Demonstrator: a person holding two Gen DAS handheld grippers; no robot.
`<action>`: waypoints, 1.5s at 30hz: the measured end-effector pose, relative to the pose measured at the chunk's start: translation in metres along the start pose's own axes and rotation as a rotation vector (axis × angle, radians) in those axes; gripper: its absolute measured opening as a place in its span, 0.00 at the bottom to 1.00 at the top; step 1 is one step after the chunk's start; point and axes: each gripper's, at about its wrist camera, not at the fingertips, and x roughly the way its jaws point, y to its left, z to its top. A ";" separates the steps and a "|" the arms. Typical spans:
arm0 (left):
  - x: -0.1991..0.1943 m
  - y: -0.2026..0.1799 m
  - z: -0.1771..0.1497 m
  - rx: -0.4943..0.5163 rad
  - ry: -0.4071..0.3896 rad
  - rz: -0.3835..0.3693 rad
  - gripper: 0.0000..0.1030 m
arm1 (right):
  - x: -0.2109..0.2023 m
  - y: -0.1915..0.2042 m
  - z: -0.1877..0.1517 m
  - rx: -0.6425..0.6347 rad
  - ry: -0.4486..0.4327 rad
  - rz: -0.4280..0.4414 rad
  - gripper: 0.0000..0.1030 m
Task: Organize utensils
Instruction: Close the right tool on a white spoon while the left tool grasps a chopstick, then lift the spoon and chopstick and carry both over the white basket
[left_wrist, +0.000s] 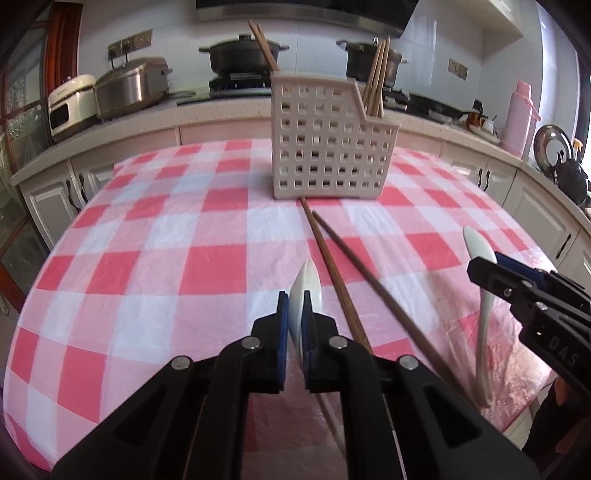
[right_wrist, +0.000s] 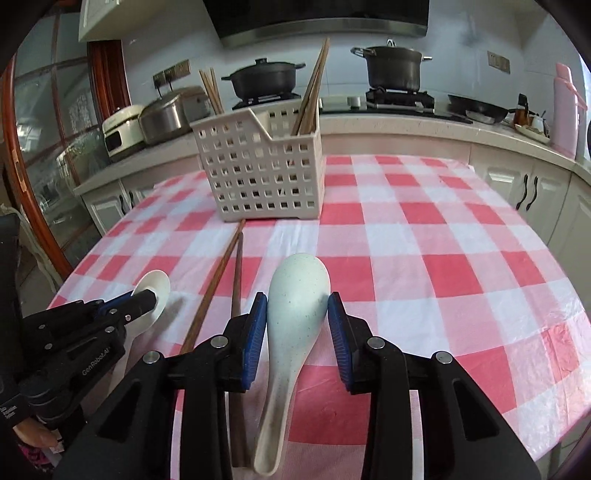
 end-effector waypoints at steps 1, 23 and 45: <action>-0.005 0.000 0.001 0.001 -0.020 0.001 0.06 | -0.003 0.000 0.001 0.001 -0.009 0.003 0.32; -0.077 0.009 0.018 -0.018 -0.235 0.004 0.06 | -0.054 0.019 0.020 -0.065 -0.169 -0.011 0.30; -0.084 -0.003 0.109 0.011 -0.396 0.030 0.06 | -0.050 0.013 0.094 -0.081 -0.227 0.027 0.30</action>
